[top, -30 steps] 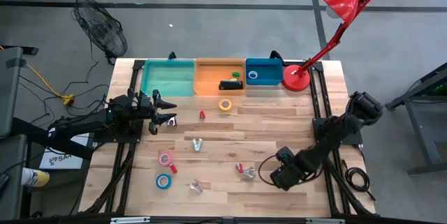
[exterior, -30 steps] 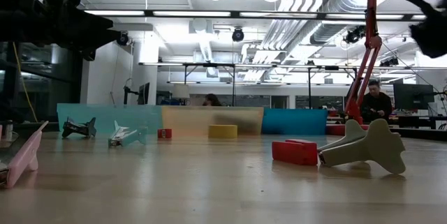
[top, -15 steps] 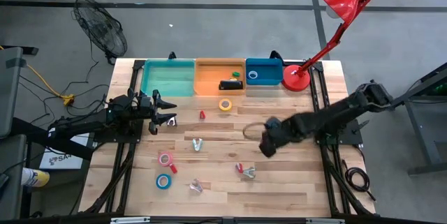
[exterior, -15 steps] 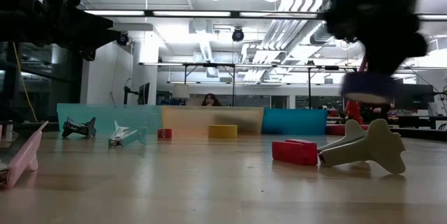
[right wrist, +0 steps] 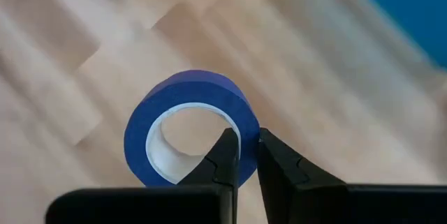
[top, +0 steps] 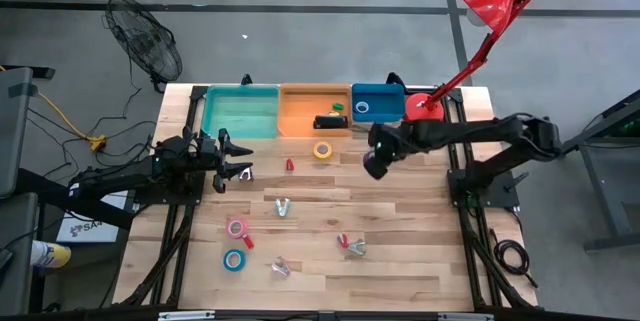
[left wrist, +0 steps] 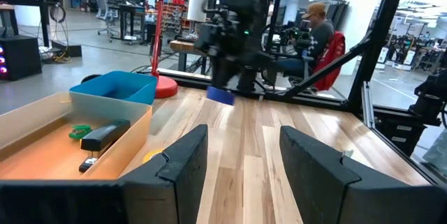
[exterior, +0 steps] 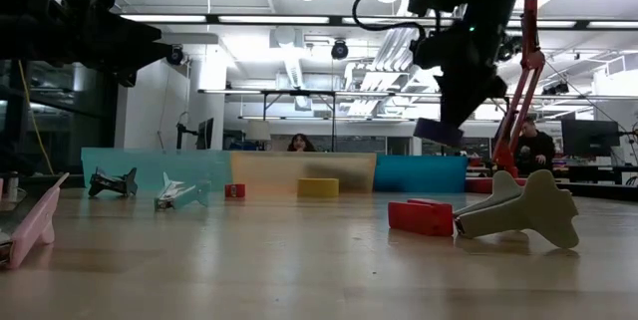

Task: Pick and place Stapler, Stapler remover, tape
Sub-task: Put the violet tape into the blue bin

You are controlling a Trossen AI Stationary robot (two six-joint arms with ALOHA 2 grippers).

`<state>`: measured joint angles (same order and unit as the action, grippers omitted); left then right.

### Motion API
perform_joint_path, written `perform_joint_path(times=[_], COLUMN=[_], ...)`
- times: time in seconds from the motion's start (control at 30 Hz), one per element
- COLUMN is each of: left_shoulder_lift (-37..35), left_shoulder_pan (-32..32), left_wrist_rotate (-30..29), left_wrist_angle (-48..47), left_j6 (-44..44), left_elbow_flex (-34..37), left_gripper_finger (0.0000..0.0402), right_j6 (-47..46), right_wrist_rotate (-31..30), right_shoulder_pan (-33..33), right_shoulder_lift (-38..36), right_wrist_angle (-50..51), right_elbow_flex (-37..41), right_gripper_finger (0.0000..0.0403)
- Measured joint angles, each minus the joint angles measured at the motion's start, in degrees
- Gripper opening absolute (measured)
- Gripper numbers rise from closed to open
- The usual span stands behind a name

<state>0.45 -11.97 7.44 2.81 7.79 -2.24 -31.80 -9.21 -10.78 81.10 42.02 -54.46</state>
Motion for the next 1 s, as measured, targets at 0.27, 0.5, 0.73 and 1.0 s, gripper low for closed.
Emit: perform_joint_path(times=[0.27,0.5,0.73,1.0], left_shoulder_lift=[0.0,0.0,0.0,0.0], left_shoulder_pan=[0.0,0.0,0.0,0.0], left_wrist_rotate=[0.0,0.0,0.0,0.0], left_wrist_angle=[0.0,0.0,0.0,0.0], left_j6=[0.0,0.0,0.0,0.0], left_elbow_flex=[0.0,0.0,0.0,0.0], left_gripper_finger=[0.0177,0.0177,0.0177,0.0177], right_j6=[9.4,15.1,18.7,21.9], right_wrist_rotate=[-5.4,-4.2,-1.0,3.8], right_shoulder_pan=[-12.0,-23.9,-33.1,-37.9], right_shoulder_lift=[0.0,0.0,0.0,3.9], right_wrist_angle=[-5.7,-14.7,-19.1,-22.9], right_elbow_flex=[0.0,0.0,0.0,0.0], right_gripper_finger=[0.0024,0.0024,0.0024,0.0024])
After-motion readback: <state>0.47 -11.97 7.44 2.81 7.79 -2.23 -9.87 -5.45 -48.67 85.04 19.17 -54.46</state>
